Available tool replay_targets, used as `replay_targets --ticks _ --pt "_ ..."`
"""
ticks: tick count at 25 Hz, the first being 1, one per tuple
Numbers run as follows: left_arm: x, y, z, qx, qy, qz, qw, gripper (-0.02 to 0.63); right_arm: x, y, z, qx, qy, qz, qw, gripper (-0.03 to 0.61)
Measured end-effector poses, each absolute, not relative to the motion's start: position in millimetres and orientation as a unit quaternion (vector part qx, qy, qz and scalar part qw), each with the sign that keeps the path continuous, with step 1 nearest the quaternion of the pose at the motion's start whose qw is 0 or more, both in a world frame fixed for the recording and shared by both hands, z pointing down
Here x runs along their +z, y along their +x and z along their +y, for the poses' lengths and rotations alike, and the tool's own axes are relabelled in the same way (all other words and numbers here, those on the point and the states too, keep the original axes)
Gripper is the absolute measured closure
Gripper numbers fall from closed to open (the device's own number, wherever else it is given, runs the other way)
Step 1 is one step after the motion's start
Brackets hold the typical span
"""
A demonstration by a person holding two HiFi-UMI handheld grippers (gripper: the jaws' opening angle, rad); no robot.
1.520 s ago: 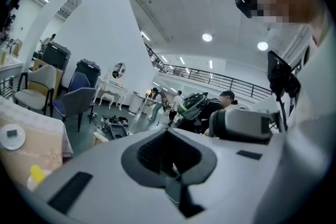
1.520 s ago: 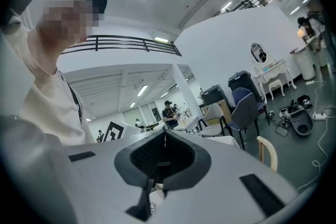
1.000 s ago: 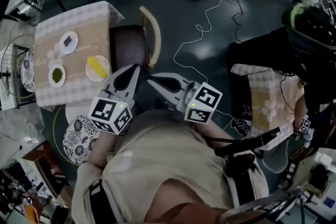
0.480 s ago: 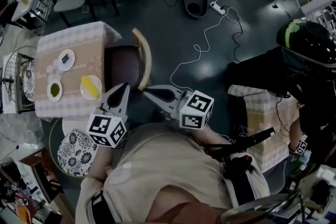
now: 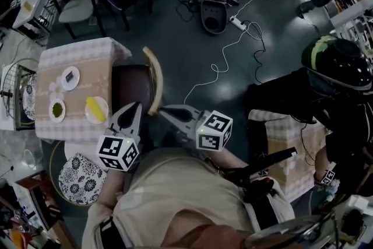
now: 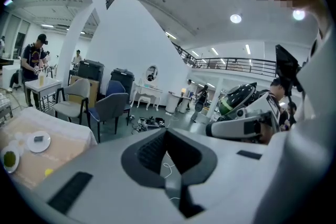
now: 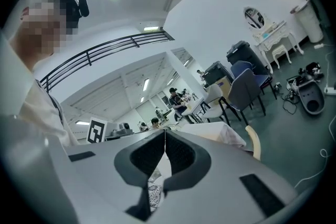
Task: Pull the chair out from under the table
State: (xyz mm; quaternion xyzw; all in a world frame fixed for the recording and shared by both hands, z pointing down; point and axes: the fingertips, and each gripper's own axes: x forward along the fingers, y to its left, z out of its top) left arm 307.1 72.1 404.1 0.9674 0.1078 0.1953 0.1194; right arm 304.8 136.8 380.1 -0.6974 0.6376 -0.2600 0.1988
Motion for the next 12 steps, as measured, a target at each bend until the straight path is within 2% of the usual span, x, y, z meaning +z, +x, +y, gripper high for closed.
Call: replay_targets --ticks 6,12 --pt "404 327 38 0.191 0.966 0.112 0.131 0.607 374 318 105 -0.259 -0.708 0.629 0.191 0.566" --pt "411 336 -19 0.183 0.964 0.119 0.153 0.607 402 332 47 -0.291 -0.716 0.617 0.147 0.566"
